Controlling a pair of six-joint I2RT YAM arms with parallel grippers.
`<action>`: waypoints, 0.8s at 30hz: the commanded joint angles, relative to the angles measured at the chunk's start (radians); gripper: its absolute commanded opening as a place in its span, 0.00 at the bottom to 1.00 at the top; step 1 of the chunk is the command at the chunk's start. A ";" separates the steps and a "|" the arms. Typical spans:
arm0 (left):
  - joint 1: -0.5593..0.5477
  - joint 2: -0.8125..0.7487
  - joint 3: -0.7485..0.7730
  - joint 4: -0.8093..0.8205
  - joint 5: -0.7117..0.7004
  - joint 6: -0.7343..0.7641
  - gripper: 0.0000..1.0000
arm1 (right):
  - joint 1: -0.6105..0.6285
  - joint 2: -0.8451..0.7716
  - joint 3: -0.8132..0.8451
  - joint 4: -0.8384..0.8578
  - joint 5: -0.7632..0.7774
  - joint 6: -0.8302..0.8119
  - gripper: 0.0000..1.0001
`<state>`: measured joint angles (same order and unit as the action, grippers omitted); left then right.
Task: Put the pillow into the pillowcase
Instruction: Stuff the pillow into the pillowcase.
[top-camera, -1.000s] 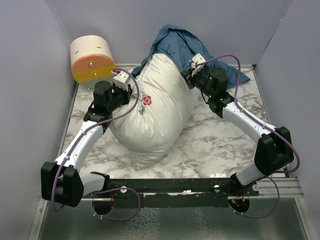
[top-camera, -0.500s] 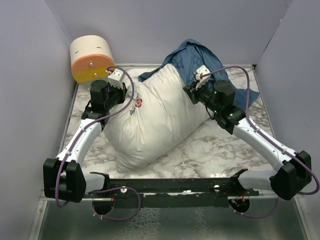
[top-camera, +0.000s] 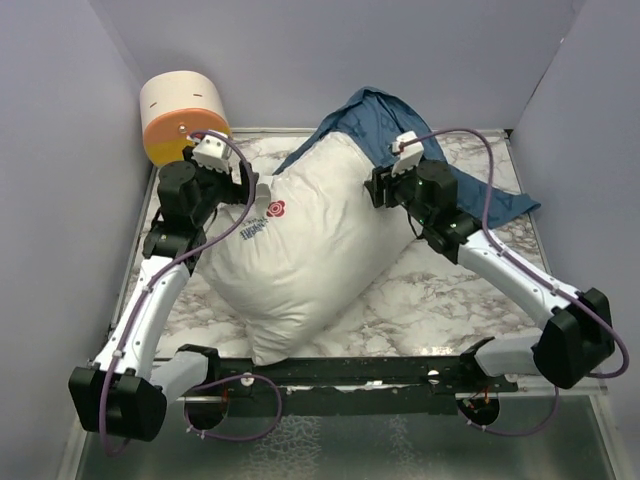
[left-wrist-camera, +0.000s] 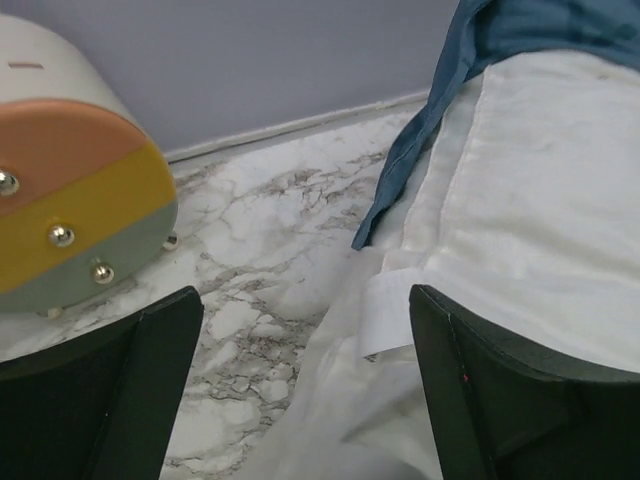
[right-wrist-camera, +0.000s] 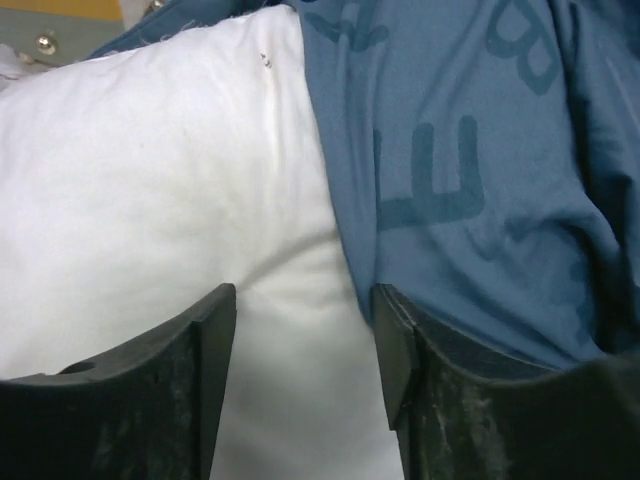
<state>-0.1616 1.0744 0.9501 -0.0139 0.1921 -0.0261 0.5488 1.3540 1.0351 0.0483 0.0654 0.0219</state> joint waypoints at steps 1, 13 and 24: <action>-0.010 -0.055 0.167 -0.179 -0.047 0.018 0.87 | -0.047 -0.113 -0.043 -0.035 -0.108 0.049 0.63; -0.195 -0.054 0.221 -0.315 0.199 -0.134 0.83 | -0.323 -0.257 -0.236 0.001 -0.216 0.293 0.77; -0.792 0.251 0.244 -0.368 -0.491 0.390 0.90 | -0.425 -0.023 -0.216 0.110 -0.280 0.343 0.67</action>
<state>-0.8970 1.1999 1.1622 -0.3416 -0.0265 0.1177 0.1226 1.2591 0.7471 0.0727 -0.1822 0.3595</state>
